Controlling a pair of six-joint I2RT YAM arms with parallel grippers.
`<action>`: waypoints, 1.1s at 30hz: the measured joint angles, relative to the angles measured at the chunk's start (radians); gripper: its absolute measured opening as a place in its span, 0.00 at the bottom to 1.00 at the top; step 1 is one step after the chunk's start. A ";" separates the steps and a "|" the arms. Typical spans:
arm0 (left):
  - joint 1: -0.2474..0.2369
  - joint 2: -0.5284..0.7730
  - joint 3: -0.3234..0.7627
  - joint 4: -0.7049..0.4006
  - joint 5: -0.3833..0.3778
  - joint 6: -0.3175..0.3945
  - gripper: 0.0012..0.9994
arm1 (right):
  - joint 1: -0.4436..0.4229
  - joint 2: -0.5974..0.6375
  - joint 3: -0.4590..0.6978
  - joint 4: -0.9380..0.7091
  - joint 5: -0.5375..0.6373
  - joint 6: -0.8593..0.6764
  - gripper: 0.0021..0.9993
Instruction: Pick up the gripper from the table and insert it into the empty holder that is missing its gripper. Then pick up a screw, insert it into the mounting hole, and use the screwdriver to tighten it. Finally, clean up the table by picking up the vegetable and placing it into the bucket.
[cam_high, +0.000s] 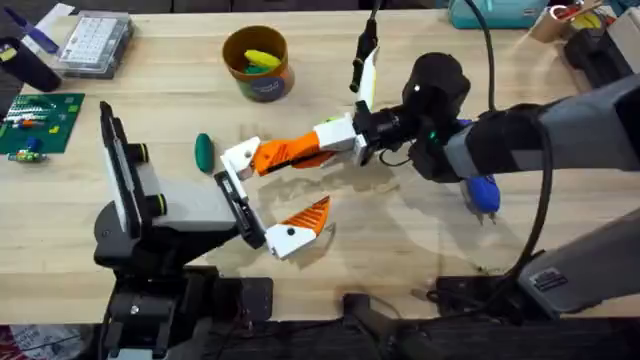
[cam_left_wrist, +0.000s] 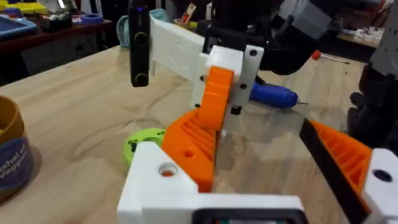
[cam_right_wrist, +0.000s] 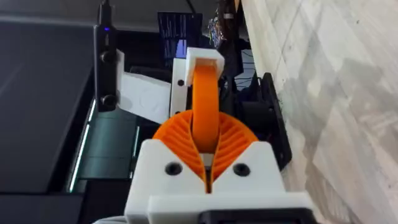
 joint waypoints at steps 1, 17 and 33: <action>0.001 0.000 0.000 0.000 0.000 -0.002 0.99 | 0.001 0.000 0.002 -0.003 0.001 -0.005 0.01; 0.001 0.000 0.000 -0.009 0.054 -0.006 0.99 | 0.048 -0.001 0.089 -0.209 0.009 -0.106 0.01; 0.012 0.000 0.000 -0.012 0.054 -0.011 0.99 | 0.066 -0.001 0.090 -0.211 0.054 -0.120 0.01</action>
